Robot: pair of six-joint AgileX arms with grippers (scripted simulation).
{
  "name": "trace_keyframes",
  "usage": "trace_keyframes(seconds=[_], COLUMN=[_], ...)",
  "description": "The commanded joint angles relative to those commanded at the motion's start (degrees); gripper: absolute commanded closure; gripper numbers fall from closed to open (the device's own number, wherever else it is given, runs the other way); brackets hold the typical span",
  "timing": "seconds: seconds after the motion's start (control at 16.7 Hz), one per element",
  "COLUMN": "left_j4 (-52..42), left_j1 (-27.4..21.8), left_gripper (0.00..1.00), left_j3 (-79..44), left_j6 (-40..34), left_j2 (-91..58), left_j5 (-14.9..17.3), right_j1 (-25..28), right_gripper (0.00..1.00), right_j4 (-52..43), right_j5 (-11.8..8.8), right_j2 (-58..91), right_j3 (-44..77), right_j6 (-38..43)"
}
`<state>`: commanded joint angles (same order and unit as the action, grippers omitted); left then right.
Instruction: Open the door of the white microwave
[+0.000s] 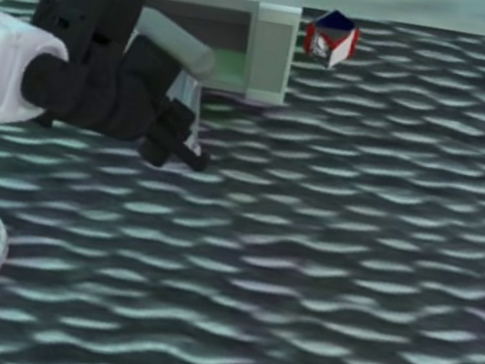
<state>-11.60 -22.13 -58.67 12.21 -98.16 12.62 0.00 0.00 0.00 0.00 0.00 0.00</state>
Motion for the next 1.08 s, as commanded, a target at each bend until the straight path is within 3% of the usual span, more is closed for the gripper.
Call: trace_keyframes(seconds=[0.36,1.08], left_j4=[-0.6,-0.6], left_j1=[1.7,1.7], left_gripper=[1.00,1.00], left_j3=[0.6,0.6], left_j6=[3.3,3.3], left_j2=[0.8,0.8], left_j5=[2.2,2.2], right_j1=[0.0,0.0], right_gripper=[0.00,0.00], right_j4=[0.0,0.0], right_j5=[0.0,0.0], right_j2=[0.0,0.0], right_j3=[0.0,0.0], right_j6=[0.0,0.0])
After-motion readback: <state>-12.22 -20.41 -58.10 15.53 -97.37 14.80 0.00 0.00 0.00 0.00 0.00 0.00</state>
